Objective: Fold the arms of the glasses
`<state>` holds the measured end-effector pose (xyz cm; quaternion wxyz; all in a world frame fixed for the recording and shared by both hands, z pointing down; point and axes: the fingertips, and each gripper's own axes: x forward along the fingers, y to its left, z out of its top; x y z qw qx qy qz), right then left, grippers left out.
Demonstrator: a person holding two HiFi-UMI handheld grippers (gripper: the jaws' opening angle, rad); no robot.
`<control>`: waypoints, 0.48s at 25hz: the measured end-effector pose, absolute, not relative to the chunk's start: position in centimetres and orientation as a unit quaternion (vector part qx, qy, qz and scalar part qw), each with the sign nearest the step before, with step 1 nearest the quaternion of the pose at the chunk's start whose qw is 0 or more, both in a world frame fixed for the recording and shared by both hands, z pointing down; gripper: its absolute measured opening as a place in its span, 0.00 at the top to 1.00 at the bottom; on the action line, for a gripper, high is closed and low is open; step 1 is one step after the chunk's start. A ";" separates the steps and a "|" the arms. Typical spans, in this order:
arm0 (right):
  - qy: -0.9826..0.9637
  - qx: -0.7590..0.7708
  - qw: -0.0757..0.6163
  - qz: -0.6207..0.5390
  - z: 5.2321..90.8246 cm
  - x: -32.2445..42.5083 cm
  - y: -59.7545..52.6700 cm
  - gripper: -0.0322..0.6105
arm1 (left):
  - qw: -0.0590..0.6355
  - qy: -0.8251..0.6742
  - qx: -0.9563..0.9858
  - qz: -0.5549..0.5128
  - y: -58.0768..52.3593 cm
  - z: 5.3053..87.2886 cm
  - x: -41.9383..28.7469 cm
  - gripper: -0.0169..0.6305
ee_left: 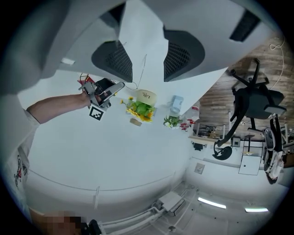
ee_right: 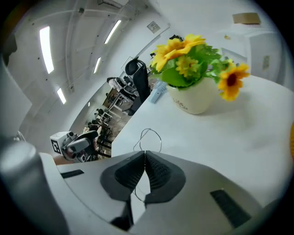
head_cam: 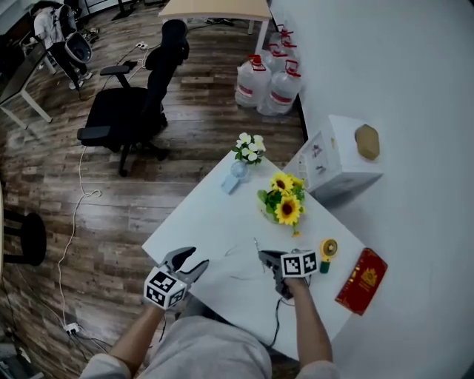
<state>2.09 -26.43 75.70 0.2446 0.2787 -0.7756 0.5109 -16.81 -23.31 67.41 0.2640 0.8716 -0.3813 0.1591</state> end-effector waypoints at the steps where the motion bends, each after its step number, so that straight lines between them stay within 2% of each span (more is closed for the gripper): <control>1: -0.773 0.284 0.235 0.517 75.4 2.7 -26.1 0.94 | 0.263 -0.380 0.872 0.160 -22.8 67.4 -16.3 0.65; 12: -0.756 0.312 0.132 0.560 73.2 8.6 -23.2 0.94 | 0.249 -0.370 0.880 0.165 -19.3 66.6 -11.4 0.65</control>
